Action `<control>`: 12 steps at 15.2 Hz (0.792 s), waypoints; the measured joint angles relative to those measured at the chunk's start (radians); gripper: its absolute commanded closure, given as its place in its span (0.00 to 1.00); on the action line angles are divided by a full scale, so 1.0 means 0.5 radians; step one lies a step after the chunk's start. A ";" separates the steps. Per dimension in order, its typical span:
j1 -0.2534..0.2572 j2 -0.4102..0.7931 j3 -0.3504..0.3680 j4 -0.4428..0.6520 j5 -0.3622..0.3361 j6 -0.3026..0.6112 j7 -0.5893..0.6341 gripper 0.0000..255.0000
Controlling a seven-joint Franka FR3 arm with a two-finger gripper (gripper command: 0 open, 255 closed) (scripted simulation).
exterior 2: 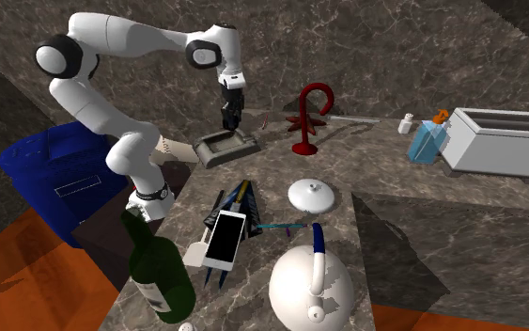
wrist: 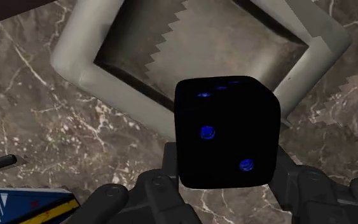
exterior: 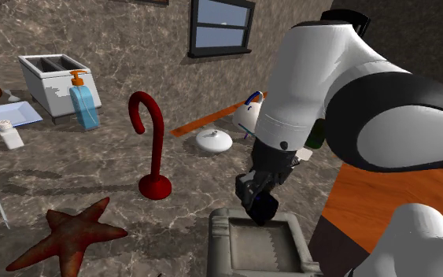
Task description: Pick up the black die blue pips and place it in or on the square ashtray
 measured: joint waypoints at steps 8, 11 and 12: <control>0.110 -0.286 0.046 -0.283 0.108 0.003 0.062 1.00; 0.114 -0.274 0.065 -0.354 0.123 0.086 0.060 1.00; 0.119 -0.276 0.073 -0.382 0.131 0.112 0.062 1.00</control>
